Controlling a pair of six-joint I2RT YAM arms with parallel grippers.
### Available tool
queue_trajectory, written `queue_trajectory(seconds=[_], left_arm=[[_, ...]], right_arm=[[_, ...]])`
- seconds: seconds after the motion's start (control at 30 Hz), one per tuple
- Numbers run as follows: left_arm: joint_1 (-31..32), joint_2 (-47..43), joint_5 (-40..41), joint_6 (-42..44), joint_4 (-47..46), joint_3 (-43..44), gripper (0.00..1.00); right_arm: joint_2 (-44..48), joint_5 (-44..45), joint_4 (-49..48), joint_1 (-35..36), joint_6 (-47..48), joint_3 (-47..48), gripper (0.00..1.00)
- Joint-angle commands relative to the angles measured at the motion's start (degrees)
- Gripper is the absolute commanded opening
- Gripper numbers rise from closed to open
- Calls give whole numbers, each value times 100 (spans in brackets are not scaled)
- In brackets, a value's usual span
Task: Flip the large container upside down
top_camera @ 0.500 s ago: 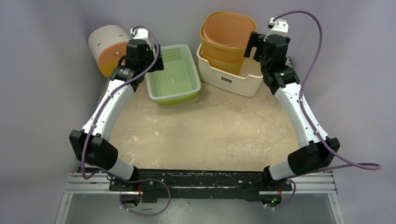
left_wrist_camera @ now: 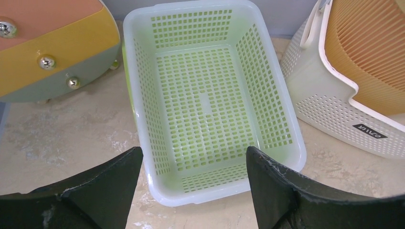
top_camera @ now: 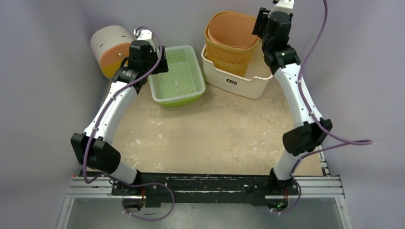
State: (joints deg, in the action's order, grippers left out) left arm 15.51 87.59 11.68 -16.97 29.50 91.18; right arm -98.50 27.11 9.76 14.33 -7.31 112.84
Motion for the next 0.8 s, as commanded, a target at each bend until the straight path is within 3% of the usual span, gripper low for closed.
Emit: queue_trajectory(seconds=[0.0,0.27,0.57,0.77], left_arm=[[-28,-355,-102,-94,-59,84,77],[-22,-777,36,-164,-101,-452,77],[-23,-855,9,-119,-54,-713,77],[-23,-743,3,-60,-84,-709,77]], right_arm=[[-702,16,439,-240,-78,1086,60],[-1882,-1253,868,-806,-377,2697,50],[-2151,-2619,706,-969,-619,2671,45],[-1944,-3786,786,-520,-404,2312,47]])
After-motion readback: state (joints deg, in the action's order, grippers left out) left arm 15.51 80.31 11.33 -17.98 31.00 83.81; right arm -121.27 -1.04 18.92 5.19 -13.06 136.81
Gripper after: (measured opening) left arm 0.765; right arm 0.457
